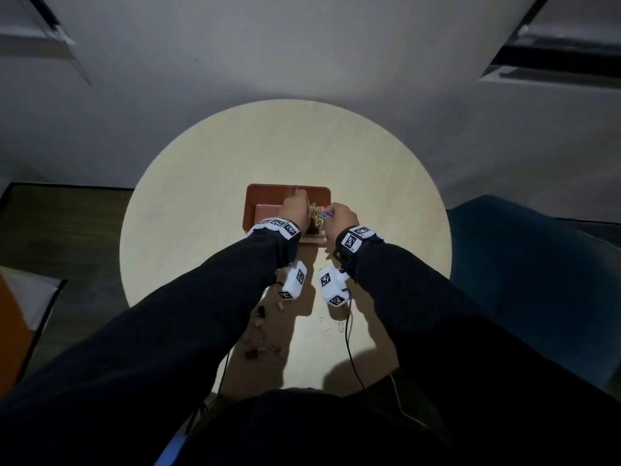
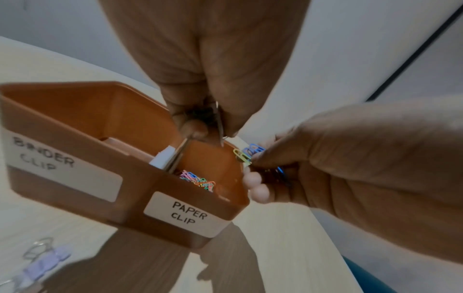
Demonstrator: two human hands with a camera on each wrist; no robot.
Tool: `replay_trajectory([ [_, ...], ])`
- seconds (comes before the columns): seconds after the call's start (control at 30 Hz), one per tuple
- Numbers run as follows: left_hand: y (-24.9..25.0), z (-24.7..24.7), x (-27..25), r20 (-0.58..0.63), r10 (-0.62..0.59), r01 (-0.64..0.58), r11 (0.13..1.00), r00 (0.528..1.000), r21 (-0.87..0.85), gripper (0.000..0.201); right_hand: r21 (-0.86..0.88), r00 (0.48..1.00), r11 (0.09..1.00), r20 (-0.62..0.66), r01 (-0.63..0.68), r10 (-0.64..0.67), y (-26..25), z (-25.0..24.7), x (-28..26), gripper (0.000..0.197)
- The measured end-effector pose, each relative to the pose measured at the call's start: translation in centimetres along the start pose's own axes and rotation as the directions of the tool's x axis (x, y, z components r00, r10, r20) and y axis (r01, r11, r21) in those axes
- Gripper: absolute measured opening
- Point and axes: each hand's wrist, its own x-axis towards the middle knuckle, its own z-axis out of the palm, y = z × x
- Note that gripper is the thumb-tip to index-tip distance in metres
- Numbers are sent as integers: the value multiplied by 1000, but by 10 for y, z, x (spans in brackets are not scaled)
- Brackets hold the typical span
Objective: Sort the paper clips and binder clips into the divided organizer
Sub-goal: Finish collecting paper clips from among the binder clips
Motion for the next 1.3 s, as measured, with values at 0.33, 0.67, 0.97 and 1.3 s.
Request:
replay_trajectory([
  [0.33, -5, 4, 22, 88, -31, 27, 999, 996, 42, 34, -41, 999, 999, 33, -1, 2, -3, 4, 27, 37],
  [0.67, -54, -12, -17, -50, 94, -99, 989, 994, -110, 18, -66, 971, 969, 35, 237, -235, -9, 20, -1, 25],
  [0.97, -152, -17, -81, -77, 9, -9, 1000, 997, -7, 11, -175, 904, 896, 218, 408, -369, -11, 86, -63, 23],
  [1.3, -224, 13, -118, 181, -70, 32, 979, 981, 203, 9, -371, 851, 806, 443, 462, -283, -1, 157, -97, 25],
])
